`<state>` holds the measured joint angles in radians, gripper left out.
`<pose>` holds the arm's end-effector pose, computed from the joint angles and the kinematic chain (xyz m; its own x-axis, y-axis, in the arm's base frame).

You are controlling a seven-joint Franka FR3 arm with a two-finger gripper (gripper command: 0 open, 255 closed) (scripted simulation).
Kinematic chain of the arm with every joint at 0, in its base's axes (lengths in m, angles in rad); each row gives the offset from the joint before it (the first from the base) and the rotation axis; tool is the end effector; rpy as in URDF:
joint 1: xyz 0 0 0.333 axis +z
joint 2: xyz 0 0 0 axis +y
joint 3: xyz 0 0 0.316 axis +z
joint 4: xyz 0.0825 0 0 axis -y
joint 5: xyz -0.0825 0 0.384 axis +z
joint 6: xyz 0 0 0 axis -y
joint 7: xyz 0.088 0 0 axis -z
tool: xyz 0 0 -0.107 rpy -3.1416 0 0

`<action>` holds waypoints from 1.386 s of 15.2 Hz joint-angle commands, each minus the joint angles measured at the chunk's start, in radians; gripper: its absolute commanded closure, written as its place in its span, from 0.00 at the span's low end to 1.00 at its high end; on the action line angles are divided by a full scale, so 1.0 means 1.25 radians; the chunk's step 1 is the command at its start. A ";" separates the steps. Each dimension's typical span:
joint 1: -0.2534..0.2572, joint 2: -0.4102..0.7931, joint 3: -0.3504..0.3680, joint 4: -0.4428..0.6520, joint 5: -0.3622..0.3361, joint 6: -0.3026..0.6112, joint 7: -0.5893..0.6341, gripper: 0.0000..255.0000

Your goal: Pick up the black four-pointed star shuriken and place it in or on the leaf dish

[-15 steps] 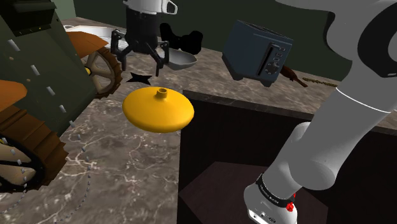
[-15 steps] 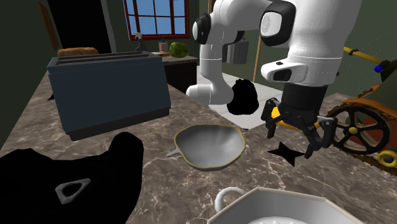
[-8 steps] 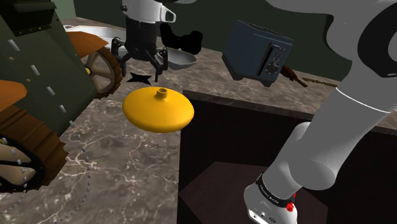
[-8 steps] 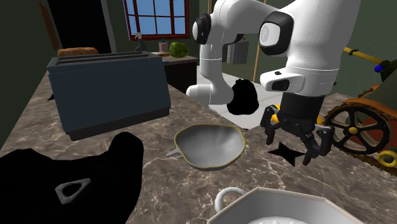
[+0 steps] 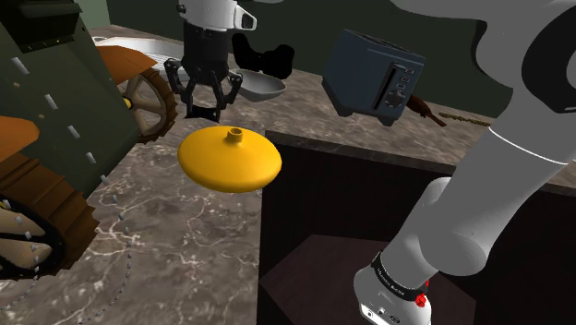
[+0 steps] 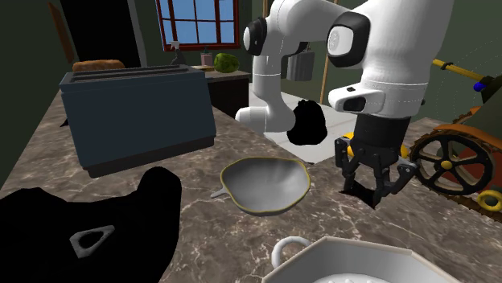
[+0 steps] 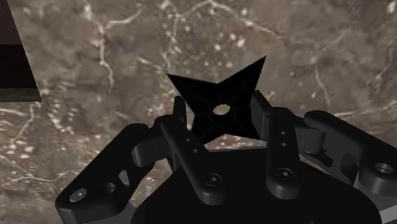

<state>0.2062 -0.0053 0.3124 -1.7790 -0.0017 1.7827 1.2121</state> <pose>0.4885 0.2790 0.5465 0.7692 -0.6390 0.0062 -0.6389 -0.7692 -0.0070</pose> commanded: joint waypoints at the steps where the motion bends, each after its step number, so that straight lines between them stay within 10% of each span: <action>1: 0.000 0.002 -0.001 -0.006 0.001 -0.001 -0.001 1.00; 21: 0.004 0.034 0.004 0.205 -0.009 -0.181 0.007 1.00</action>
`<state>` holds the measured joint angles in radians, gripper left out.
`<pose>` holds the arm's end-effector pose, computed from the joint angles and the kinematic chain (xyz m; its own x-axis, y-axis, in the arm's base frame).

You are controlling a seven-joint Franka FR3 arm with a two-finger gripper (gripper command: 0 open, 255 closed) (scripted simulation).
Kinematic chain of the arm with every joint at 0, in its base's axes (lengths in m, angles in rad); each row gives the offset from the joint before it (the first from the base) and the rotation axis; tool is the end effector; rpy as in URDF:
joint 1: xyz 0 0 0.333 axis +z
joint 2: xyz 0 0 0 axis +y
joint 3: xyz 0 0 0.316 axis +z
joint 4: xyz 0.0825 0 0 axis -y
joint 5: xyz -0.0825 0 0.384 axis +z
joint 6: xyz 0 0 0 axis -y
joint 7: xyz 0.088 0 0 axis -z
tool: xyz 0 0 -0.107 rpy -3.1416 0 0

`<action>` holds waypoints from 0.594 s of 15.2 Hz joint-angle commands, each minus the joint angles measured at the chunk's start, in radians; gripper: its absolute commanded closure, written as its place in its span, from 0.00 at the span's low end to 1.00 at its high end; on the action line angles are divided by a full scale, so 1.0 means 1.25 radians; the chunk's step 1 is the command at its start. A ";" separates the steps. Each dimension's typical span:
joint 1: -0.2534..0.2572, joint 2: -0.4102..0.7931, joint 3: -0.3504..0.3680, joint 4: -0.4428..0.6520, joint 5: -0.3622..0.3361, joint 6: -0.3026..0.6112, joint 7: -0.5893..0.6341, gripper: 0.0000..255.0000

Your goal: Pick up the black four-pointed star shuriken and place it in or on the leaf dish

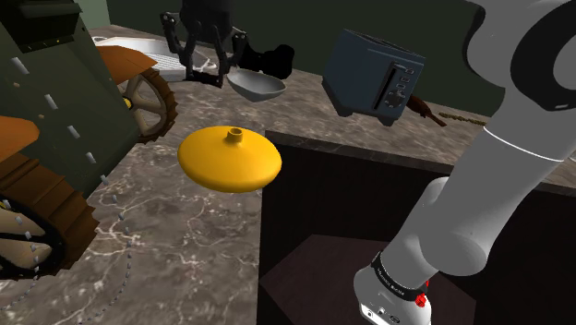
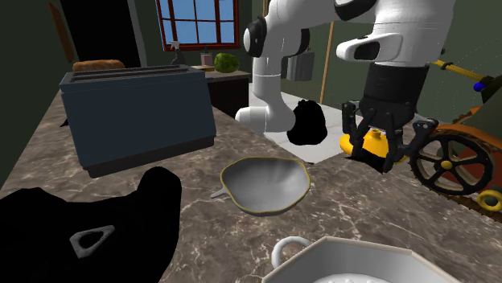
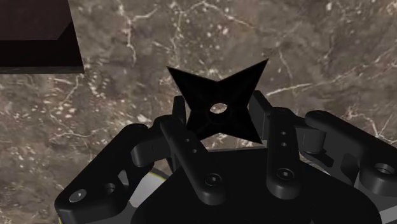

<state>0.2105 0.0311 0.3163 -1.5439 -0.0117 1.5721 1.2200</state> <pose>0.4895 0.2799 0.6208 0.7691 -0.6391 0.0014 -0.6391 -0.7691 0.0020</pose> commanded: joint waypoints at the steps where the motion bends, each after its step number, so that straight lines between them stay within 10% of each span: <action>1: 0.001 0.008 0.001 0.032 -0.003 -0.024 0.002 1.00; 9: -0.017 0.020 -0.014 0.114 -0.006 -0.095 -0.033 1.00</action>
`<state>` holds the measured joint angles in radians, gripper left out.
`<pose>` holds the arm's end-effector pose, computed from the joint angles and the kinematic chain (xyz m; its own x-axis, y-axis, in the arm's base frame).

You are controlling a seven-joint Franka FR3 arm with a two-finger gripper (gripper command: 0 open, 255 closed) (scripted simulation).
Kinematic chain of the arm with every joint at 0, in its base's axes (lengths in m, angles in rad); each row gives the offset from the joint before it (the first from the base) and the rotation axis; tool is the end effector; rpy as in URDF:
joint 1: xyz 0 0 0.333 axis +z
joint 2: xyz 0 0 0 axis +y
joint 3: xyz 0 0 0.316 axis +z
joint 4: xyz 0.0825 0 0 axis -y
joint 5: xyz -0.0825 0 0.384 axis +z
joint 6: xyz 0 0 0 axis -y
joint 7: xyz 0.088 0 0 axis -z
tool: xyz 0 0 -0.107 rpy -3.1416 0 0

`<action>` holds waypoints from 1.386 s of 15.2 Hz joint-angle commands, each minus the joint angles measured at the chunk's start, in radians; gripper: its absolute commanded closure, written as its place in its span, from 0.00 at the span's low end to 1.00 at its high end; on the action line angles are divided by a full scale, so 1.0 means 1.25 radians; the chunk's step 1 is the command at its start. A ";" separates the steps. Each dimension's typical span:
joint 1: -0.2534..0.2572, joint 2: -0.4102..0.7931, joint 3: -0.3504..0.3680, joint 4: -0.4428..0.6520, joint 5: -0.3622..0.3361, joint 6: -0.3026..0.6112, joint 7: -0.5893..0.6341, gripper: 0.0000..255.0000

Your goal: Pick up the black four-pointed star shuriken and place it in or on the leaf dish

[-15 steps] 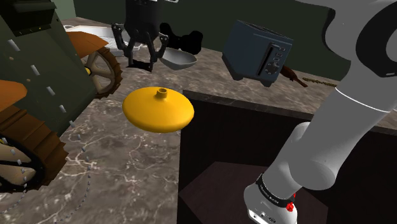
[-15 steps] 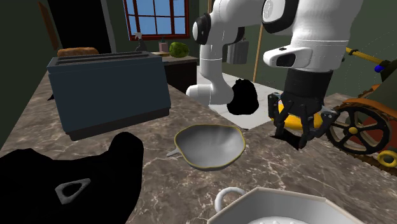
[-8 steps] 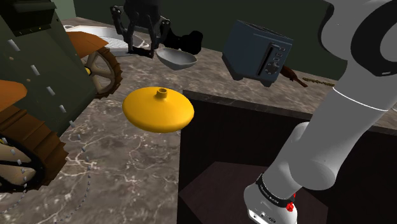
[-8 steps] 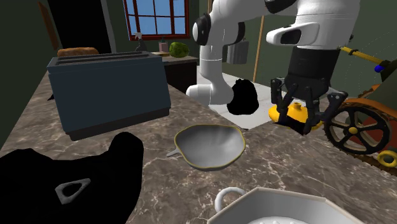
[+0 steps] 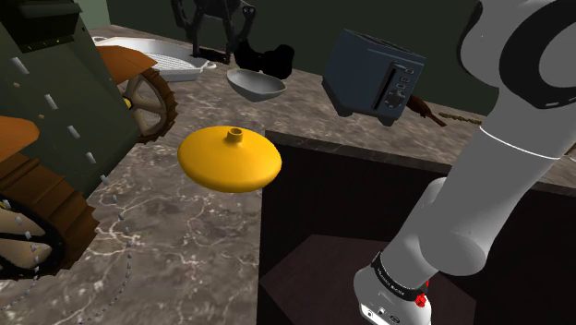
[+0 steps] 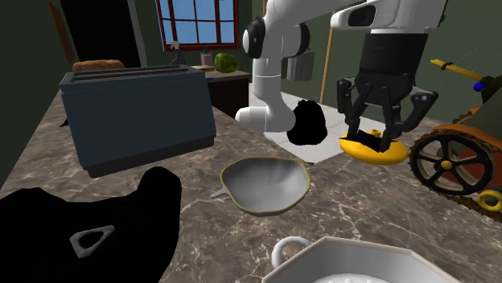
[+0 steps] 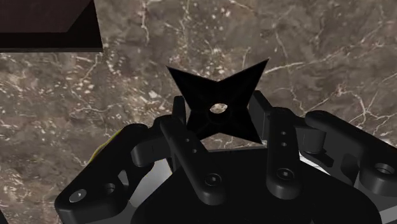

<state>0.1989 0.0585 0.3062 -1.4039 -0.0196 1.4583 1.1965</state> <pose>0.4944 0.2638 0.6613 0.7687 -0.6397 0.0012 -0.6397 -0.7686 0.0020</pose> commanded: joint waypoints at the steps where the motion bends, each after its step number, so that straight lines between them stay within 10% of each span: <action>1: -0.019 -0.008 -0.016 -0.004 0.003 -0.003 -0.035 1.00; 13: -0.140 -0.009 -0.128 0.003 0.008 -0.010 -0.268 1.00; 21: -0.142 -0.043 -0.130 -0.127 0.013 0.087 -0.271 1.00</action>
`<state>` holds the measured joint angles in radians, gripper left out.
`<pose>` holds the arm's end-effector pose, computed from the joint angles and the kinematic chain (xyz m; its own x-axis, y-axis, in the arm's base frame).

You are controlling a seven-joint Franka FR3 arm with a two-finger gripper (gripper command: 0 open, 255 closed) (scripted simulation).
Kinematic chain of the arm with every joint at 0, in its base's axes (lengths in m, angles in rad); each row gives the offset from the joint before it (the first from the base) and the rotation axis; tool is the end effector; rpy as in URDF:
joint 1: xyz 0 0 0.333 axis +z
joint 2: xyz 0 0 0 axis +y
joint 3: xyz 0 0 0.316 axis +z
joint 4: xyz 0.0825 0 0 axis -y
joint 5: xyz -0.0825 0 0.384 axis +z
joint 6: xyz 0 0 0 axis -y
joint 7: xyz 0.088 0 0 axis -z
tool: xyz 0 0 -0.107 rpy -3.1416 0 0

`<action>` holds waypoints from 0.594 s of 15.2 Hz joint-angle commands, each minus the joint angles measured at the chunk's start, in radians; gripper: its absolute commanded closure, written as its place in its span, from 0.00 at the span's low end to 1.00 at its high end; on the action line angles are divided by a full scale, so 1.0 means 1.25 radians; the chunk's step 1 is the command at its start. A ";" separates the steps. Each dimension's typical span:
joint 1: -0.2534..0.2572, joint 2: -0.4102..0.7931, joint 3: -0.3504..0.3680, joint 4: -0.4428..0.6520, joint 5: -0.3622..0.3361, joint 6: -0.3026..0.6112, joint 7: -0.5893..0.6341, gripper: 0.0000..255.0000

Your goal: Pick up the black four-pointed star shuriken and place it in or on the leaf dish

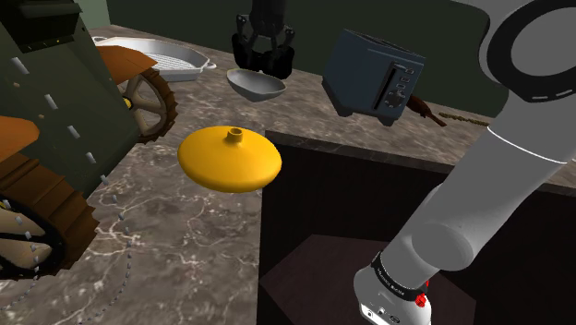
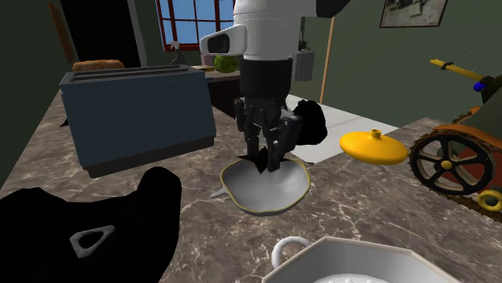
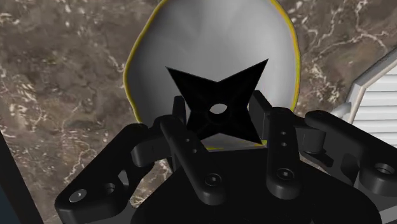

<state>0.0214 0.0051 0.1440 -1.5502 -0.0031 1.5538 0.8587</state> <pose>0.5471 0.0908 0.6299 0.7691 -0.6391 0.0008 -0.6391 -0.7691 0.0026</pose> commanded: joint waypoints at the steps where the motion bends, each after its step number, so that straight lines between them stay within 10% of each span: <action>1: -0.001 -0.003 -0.001 -0.025 0.000 0.023 -0.001 1.00; 9: -0.001 -0.015 -0.001 -0.095 0.002 0.081 -0.002 1.00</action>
<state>0.0202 -0.0126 0.1428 -1.6656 -0.0006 1.6519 0.8564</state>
